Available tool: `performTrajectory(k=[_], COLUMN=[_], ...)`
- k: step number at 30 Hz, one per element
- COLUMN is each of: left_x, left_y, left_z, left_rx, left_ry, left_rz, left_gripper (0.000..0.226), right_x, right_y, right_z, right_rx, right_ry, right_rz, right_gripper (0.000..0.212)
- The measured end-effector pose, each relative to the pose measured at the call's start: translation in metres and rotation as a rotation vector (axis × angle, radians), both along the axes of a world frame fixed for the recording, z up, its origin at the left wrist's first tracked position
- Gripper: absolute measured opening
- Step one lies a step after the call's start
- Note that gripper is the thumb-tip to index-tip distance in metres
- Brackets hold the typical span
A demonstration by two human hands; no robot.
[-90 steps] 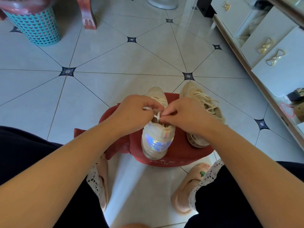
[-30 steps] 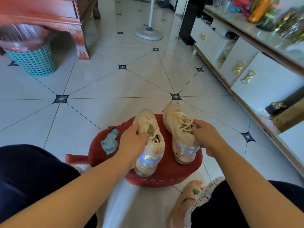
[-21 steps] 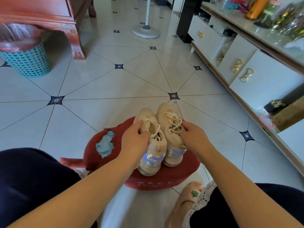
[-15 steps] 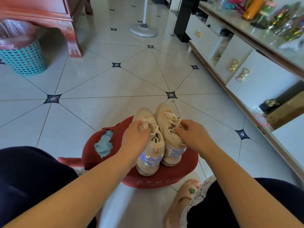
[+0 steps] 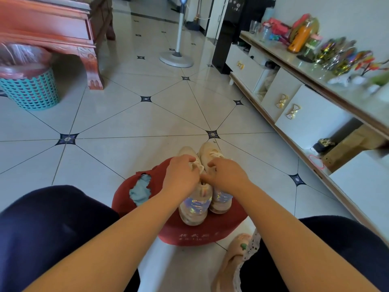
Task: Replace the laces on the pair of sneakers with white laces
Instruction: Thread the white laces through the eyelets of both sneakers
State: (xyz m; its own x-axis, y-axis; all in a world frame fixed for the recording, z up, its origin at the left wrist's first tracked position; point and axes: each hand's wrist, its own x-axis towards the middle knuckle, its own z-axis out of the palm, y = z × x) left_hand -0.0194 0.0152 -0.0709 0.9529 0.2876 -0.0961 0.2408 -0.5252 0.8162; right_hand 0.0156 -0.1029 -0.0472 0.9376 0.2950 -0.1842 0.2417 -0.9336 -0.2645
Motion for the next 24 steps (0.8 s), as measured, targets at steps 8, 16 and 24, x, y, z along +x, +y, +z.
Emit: performTrajectory(k=[8, 16, 24], left_x=[0.006, 0.052, 0.078], left_y=[0.024, 0.050, 0.033], left_z=[0.007, 0.046, 0.025], left_rx=[0.201, 0.470, 0.461], left_ry=[0.084, 0.203, 0.260], left_rz=[-0.179, -0.378, -0.495], left_gripper=[0.023, 0.019, 0.027], right_x=[0.015, 0.017, 0.027], right_y=[0.001, -0.016, -0.015], right_z=[-0.007, -0.018, -0.017], right_rx=[-0.097, 0.044, 0.109], right_ry=[-0.079, -0.095, -0.082], right_rz=[0.058, 0.077, 0.081], right_gripper=[0.014, 0.015, 0.023])
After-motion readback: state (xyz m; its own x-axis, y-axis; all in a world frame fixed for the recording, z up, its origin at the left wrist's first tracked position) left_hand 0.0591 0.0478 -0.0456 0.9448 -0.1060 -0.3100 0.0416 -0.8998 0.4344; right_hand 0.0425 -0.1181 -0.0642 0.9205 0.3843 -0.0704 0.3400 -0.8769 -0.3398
